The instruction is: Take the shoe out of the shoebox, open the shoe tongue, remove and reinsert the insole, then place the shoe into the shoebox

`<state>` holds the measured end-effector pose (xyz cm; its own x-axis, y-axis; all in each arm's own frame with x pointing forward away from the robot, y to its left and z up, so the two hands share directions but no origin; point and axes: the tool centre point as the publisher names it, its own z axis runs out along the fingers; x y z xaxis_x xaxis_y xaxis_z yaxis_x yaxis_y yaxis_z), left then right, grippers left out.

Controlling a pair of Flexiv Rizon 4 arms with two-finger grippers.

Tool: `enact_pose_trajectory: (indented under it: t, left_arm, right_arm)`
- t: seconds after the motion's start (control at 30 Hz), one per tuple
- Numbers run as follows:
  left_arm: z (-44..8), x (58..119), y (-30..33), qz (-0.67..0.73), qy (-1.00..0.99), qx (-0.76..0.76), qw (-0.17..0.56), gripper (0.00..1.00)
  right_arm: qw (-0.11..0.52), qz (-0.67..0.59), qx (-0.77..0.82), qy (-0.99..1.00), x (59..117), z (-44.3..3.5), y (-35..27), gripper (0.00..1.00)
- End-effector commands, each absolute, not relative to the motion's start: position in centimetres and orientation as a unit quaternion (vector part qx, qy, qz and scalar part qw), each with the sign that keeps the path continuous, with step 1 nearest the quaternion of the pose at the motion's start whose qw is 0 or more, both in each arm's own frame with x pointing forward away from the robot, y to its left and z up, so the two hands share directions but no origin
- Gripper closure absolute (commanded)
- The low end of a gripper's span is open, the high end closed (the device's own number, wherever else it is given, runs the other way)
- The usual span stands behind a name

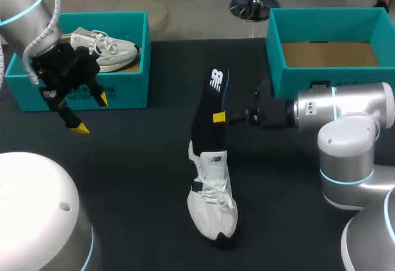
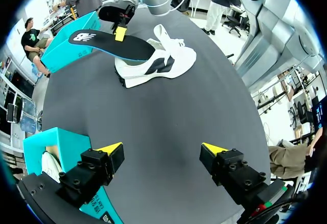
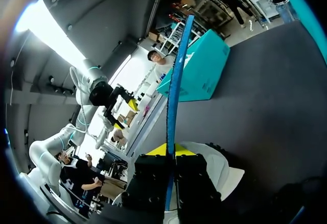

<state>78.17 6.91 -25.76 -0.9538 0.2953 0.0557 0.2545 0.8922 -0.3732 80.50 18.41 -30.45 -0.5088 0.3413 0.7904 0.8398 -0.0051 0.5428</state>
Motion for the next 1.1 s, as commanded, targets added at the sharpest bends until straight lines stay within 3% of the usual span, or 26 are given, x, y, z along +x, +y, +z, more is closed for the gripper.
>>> enact_pose_trajectory:
  t: [0.03,1.1]
  left_arm:
    - [-25.7,78.2,6.9,0.183,-0.971,-0.142,0.056,0.00]
    - [-25.7,78.2,6.9,0.183,-0.971,-0.142,0.056,0.00]
  right_arm:
    - [0.221,-0.555,-0.446,-0.666,79.6,-30.9,18.5,1.00]
    - [0.252,-0.547,-0.456,-0.655,75.7,-33.5,18.9,1.00]
